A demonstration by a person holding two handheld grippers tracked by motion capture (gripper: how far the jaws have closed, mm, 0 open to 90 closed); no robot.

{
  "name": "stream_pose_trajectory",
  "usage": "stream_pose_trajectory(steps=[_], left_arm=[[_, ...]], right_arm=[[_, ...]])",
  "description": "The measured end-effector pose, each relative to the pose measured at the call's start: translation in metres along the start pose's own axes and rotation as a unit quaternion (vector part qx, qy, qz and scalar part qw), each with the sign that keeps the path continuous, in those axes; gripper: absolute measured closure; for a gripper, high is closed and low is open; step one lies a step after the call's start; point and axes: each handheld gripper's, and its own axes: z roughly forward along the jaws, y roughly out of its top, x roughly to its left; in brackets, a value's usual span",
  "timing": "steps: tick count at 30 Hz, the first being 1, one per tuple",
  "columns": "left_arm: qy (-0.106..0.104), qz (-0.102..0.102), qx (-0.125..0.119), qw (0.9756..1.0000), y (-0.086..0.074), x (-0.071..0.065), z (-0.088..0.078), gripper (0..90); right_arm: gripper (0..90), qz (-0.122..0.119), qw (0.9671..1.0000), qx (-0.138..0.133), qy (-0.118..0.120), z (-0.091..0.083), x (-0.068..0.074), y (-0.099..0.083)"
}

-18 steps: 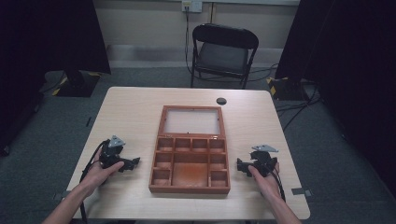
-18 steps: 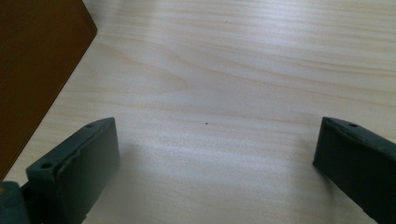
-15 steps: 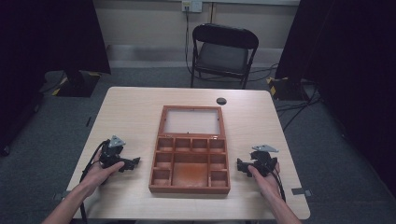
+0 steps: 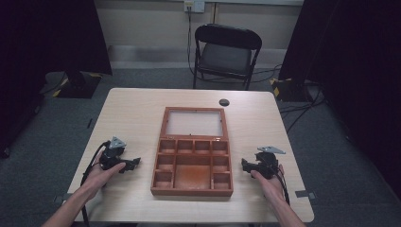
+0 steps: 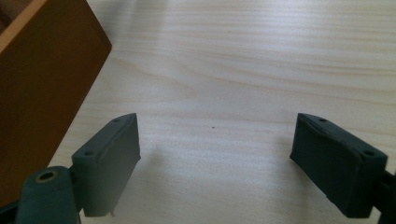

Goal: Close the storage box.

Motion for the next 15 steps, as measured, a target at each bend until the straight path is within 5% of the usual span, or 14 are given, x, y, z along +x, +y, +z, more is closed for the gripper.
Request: stream_pose_trajectory(steps=[7, 15], left_arm=[[0.007, -0.007, -0.015, 0.9998, 0.003, 0.000, -0.004, 16.5], [0.007, -0.009, -0.025, 0.9996, 0.012, -0.001, -0.010, 17.9]], right_arm=[[16.5, -0.019, 0.9998, -0.008, 0.002, -0.004, 0.003, 0.005], [19.5, -0.033, 0.9982, -0.035, 0.035, -0.010, 0.009, 0.016]])
